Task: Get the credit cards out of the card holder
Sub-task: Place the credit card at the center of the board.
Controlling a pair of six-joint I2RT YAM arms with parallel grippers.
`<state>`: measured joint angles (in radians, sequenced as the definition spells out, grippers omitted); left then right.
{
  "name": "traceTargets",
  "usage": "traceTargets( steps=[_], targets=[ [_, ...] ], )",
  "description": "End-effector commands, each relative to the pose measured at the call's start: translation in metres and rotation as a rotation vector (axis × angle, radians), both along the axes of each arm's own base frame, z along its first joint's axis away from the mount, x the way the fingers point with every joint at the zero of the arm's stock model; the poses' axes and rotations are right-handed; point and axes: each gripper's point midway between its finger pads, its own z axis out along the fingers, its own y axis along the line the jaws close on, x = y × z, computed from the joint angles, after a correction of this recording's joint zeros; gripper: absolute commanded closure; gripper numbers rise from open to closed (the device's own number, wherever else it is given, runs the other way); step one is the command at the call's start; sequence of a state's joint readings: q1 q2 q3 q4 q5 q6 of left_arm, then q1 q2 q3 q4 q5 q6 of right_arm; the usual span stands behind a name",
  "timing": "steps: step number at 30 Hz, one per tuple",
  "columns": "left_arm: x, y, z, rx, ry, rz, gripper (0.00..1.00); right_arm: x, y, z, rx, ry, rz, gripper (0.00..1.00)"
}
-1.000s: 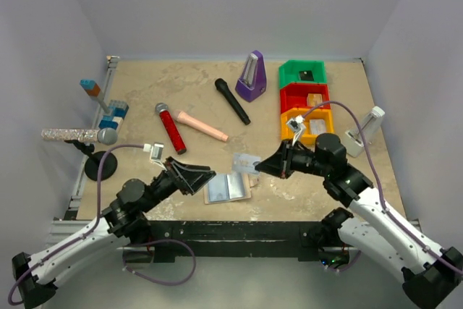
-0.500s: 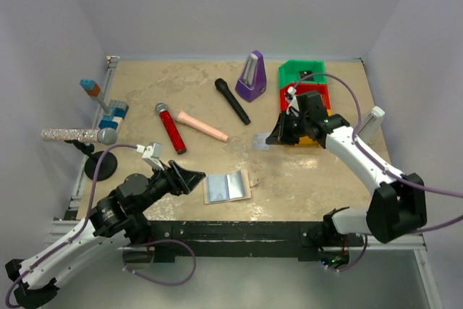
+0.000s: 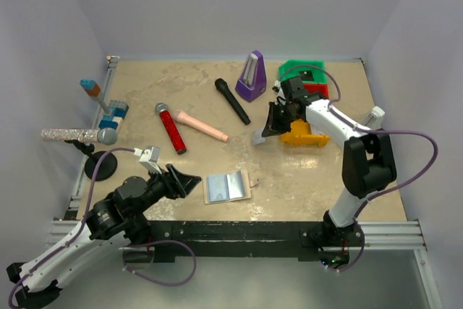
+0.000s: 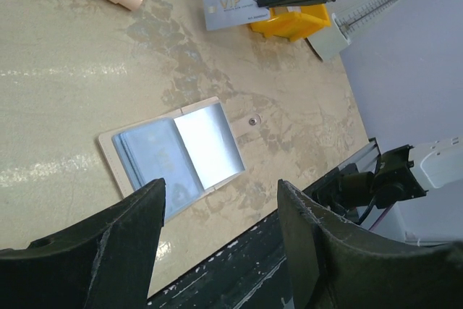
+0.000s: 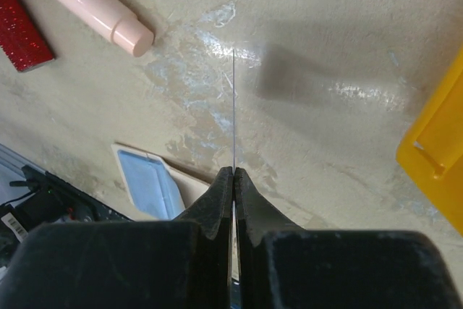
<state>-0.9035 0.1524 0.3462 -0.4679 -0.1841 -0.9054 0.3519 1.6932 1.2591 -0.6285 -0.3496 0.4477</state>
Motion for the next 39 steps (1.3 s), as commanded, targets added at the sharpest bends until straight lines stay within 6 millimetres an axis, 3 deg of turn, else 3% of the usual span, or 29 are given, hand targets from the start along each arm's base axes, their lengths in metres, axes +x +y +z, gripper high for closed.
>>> traceTargets(
  steps=[1, 18, 32, 39],
  targets=[
    [-0.001, 0.004, 0.005, 0.007, -0.018, 0.001, 0.33, 0.016, 0.004, 0.008, 0.007, -0.022, 0.022, 1.0],
    [0.002, 0.003, -0.008, 0.029, 0.014, 0.02, 0.33, 0.034, 0.005, -0.015, 0.011, 0.064, 0.044, 1.0],
    [0.001, 0.003, -0.014, 0.035, 0.031, 0.014, 0.33, 0.037, 0.002, -0.012, 0.002, 0.068, 0.032, 0.73],
    [0.0, 0.004, -0.012, 0.034, 0.028, 0.016, 0.32, 0.039, -0.004, -0.008, -0.008, 0.064, 0.007, 0.67]
  ],
)
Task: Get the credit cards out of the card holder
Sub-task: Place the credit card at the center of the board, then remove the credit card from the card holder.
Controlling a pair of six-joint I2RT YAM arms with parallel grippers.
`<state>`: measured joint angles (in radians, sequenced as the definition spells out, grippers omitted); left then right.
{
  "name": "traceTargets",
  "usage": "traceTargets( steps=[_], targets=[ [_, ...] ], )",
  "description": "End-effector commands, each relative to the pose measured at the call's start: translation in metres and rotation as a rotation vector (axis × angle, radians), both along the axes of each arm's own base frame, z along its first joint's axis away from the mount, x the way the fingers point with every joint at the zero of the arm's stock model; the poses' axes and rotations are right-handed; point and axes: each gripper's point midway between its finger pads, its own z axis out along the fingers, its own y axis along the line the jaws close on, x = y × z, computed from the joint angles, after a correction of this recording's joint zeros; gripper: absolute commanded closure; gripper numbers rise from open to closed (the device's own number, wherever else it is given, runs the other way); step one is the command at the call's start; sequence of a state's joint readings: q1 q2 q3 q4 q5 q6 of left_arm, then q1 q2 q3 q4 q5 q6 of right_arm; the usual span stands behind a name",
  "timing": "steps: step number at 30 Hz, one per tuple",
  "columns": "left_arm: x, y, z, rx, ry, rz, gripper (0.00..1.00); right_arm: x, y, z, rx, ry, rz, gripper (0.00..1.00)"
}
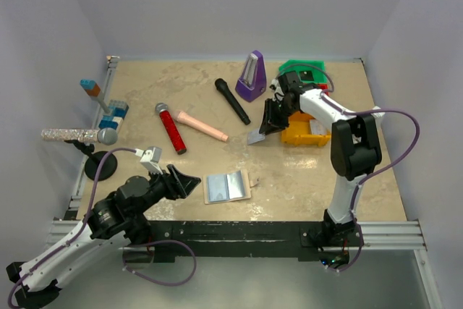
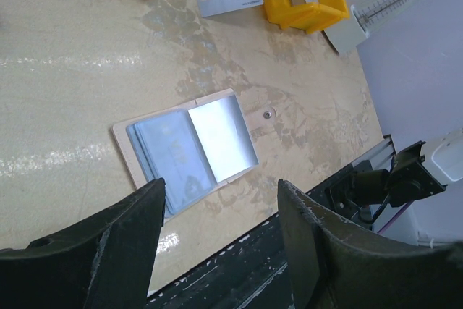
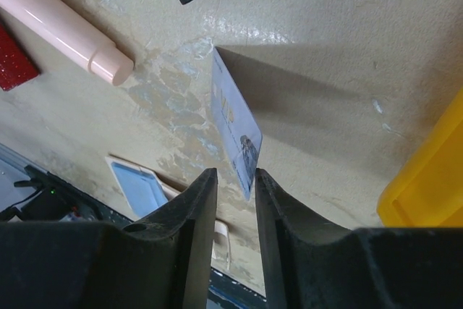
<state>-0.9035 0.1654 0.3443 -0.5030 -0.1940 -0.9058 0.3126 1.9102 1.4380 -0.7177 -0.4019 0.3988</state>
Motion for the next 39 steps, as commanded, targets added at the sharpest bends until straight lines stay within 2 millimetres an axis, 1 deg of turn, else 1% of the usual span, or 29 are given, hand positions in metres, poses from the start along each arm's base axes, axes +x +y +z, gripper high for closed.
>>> traceTargets(
  steps=[1, 6, 10, 11, 12, 14, 17, 19, 20, 21, 23, 24, 25, 26, 28, 30, 33, 35, 39],
  targets=[
    [0.001, 0.001, -0.001, -0.004, -0.001, 0.006, 0.32, 0.012, -0.005, 0.022, -0.002, -0.053, -0.021, 0.66],
    [0.0, 0.0, -0.002, -0.001, 0.003, 0.002, 0.32, 0.011, -0.012, 0.037, -0.014, -0.082, -0.04, 0.62],
    [0.0, 0.0, -0.001, -0.001, -0.005, -0.004, 0.31, 0.0, -0.018, 0.05, -0.017, -0.113, -0.057, 0.6],
    [0.0, 0.001, -0.002, 0.004, -0.005, -0.005, 0.3, -0.002, -0.02, 0.057, -0.019, -0.142, -0.066, 0.6],
    [-0.001, 0.001, -0.001, 0.004, -0.011, -0.008, 0.3, -0.007, -0.021, 0.069, -0.011, -0.178, -0.067, 0.6],
    [-0.001, 0.0, -0.003, 0.011, -0.009, -0.014, 0.3, -0.022, -0.018, 0.082, 0.004, -0.235, -0.054, 0.6],
    [-0.001, -0.001, -0.01, 0.028, 0.007, -0.02, 0.29, -0.057, -0.005, 0.089, -0.021, -0.32, 0.034, 0.6],
    [-0.003, -0.004, -0.019, 0.048, 0.032, -0.034, 0.3, -0.084, 0.006, 0.085, -0.041, -0.358, 0.111, 0.6],
    [-0.003, -0.007, -0.022, 0.052, 0.044, -0.046, 0.3, -0.099, 0.012, 0.079, -0.042, -0.366, 0.148, 0.59],
    [-0.005, -0.011, -0.027, 0.055, 0.057, -0.066, 0.3, -0.113, 0.019, 0.077, -0.031, -0.381, 0.181, 0.57],
    [-0.008, -0.018, -0.034, 0.057, 0.082, -0.093, 0.31, -0.137, 0.024, 0.064, -0.02, -0.386, 0.211, 0.52],
    [-0.008, -0.02, -0.039, 0.06, 0.097, -0.098, 0.31, -0.146, 0.028, 0.063, 0.003, -0.394, 0.217, 0.5],
    [-0.008, -0.022, -0.042, 0.06, 0.109, -0.1, 0.31, -0.156, 0.032, 0.057, 0.024, -0.392, 0.229, 0.49],
    [-0.008, -0.023, -0.046, 0.061, 0.117, -0.101, 0.31, -0.164, 0.039, 0.055, 0.053, -0.394, 0.241, 0.48],
    [-0.006, -0.027, -0.052, 0.057, 0.132, -0.099, 0.31, -0.178, 0.046, 0.046, 0.056, -0.381, 0.264, 0.48],
    [-0.006, -0.029, -0.057, 0.054, 0.149, -0.096, 0.31, -0.187, 0.051, 0.037, 0.051, -0.367, 0.277, 0.47],
    [-0.004, -0.029, -0.068, 0.071, 0.185, -0.079, 0.33, -0.194, 0.061, 0.023, 0.064, -0.334, 0.287, 0.47],
    [-0.004, -0.028, -0.075, 0.088, 0.212, -0.064, 0.34, -0.195, 0.067, 0.017, 0.065, -0.323, 0.293, 0.46],
    [-0.005, -0.027, -0.086, 0.091, 0.244, -0.049, 0.36, -0.194, 0.081, 0.022, 0.107, -0.344, 0.294, 0.46]
  ],
)
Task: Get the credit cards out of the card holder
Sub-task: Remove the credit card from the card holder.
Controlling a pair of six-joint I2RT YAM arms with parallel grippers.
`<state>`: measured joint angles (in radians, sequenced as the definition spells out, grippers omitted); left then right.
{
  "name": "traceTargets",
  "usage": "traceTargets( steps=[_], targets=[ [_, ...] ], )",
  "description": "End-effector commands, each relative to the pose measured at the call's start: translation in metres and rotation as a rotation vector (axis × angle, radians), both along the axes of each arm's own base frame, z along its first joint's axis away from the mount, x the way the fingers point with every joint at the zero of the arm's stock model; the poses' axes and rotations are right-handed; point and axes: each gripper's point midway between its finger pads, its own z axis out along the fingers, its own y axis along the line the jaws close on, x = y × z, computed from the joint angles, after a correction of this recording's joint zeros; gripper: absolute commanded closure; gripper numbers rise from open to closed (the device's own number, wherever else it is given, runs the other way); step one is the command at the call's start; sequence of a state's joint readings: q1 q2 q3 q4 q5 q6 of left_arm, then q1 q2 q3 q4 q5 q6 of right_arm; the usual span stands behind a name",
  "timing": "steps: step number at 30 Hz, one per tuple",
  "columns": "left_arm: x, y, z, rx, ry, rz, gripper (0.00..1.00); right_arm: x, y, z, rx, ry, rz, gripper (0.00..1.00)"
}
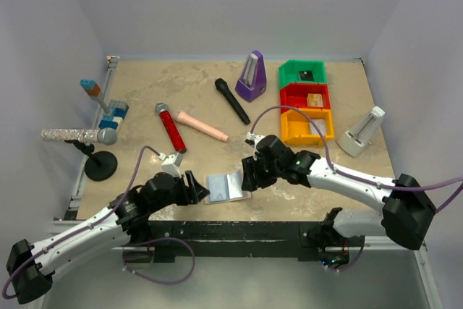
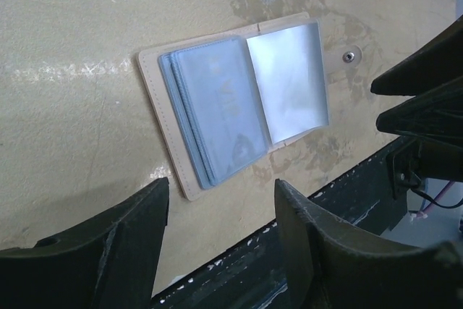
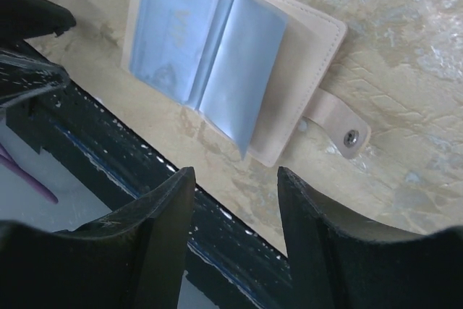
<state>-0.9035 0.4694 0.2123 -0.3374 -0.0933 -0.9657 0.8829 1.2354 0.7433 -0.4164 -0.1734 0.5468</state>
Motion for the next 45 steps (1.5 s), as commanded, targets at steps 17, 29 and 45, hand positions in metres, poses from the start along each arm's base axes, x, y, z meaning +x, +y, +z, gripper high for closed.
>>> traceTargets(
  steps=[17, 29, 45],
  targets=[
    [0.006, -0.01, -0.001, -0.073, 0.005, 0.032, 0.39, 0.023, 0.003, -0.017, -0.075, -0.062, -0.109, 0.45],
    [0.005, -0.009, 0.0, -0.089, 0.0, 0.031, 0.39, 0.046, -0.028, -0.021, -0.123, -0.055, -0.225, 0.44],
    [0.004, -0.017, 0.008, -0.119, -0.005, 0.007, 0.39, 0.049, -0.018, -0.037, -0.095, 0.012, -0.182, 0.72]
  ],
)
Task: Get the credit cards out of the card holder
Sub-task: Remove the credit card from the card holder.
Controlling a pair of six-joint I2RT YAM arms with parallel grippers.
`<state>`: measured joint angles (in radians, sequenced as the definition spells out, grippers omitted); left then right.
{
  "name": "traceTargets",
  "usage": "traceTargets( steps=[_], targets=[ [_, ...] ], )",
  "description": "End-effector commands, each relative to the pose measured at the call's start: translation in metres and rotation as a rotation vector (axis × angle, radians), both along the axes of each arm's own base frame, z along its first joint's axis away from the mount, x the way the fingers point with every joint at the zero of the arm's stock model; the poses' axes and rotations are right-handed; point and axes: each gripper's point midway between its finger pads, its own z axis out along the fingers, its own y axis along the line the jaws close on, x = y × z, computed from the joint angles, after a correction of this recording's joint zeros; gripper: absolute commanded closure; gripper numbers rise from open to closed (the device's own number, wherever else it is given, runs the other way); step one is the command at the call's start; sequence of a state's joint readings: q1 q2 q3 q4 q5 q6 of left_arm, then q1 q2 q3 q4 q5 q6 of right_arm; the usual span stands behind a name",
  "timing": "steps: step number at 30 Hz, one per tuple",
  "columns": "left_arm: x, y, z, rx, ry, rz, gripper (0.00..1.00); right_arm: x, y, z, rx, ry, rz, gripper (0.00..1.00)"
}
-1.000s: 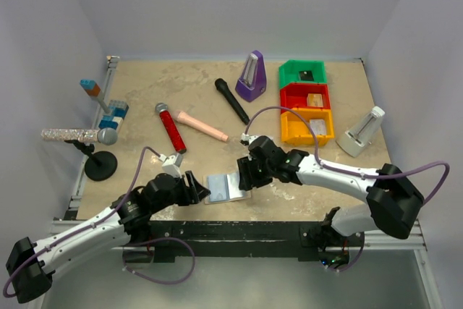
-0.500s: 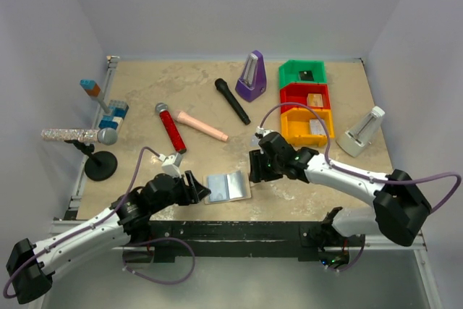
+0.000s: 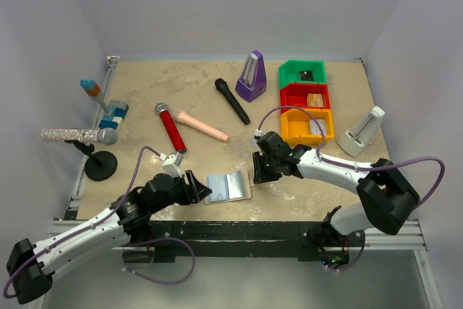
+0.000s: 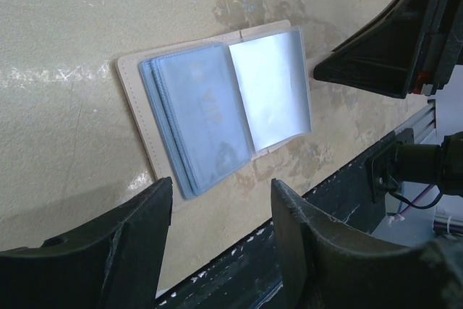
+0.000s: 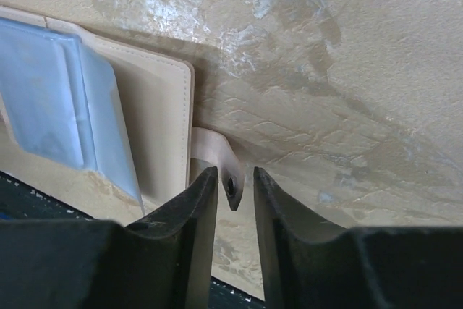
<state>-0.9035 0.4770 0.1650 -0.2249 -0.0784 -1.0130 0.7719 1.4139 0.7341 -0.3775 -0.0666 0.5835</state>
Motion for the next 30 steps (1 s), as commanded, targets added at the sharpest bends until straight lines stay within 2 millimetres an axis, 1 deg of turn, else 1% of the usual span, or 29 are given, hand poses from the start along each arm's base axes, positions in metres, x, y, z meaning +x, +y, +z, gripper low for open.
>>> traceTargets(
  steps=[1, 7, 9, 10, 11, 14, 15, 17, 19, 21, 22, 23, 26, 30],
  targets=[
    [0.001, -0.007, 0.008, -0.044, -0.005, -0.005, 0.39, 0.009, 0.013, 0.015, 0.062, -0.043, 0.023, 0.74],
    [0.001, -0.008, 0.008, -0.052, -0.004, -0.005, 0.39, 0.006, 0.014, 0.011, 0.067, -0.027, 0.03, 0.77],
    [0.0, -0.007, 0.006, -0.05, -0.001, -0.006, 0.39, 0.006, 0.015, 0.01, 0.073, -0.02, 0.033, 0.73],
    [0.0, -0.007, 0.007, -0.052, -0.002, -0.006, 0.39, 0.007, 0.015, 0.009, 0.074, -0.015, 0.032, 0.69],
    [0.0, -0.007, 0.006, -0.051, 0.0, -0.007, 0.39, 0.007, 0.017, 0.009, 0.075, -0.011, 0.032, 0.68],
    [-0.001, -0.006, 0.007, -0.052, 0.001, -0.006, 0.39, 0.008, 0.021, 0.008, 0.081, 0.005, 0.039, 0.68],
    [-0.001, -0.006, 0.007, -0.053, 0.0, -0.006, 0.39, 0.007, 0.02, 0.004, 0.072, 0.018, 0.04, 0.68],
    [-0.001, -0.006, 0.007, -0.053, 0.0, -0.004, 0.39, 0.007, 0.021, 0.002, 0.072, 0.024, 0.04, 0.72],
    [-0.001, -0.005, 0.007, -0.054, 0.001, 0.0, 0.39, 0.007, 0.021, 0.001, 0.075, 0.027, 0.038, 0.78],
    [-0.001, -0.005, 0.008, -0.057, -0.001, 0.0, 0.39, 0.007, 0.02, 0.001, 0.078, 0.025, 0.039, 0.88],
    [-0.001, -0.005, 0.008, -0.058, 0.0, 0.001, 0.39, 0.005, 0.02, 0.002, 0.08, 0.024, 0.039, 0.95],
    [0.0, -0.006, 0.008, -0.06, 0.0, 0.001, 0.39, 0.004, 0.019, 0.003, 0.085, 0.02, 0.038, 1.0],
    [0.001, -0.008, 0.007, -0.061, 0.007, 0.003, 0.4, 0.002, 0.012, 0.008, 0.086, -0.004, 0.028, 1.0],
    [0.003, -0.014, 0.008, -0.065, 0.007, -0.01, 0.41, -0.009, 0.009, 0.009, 0.116, 0.009, 0.02, 1.0]
  ],
)
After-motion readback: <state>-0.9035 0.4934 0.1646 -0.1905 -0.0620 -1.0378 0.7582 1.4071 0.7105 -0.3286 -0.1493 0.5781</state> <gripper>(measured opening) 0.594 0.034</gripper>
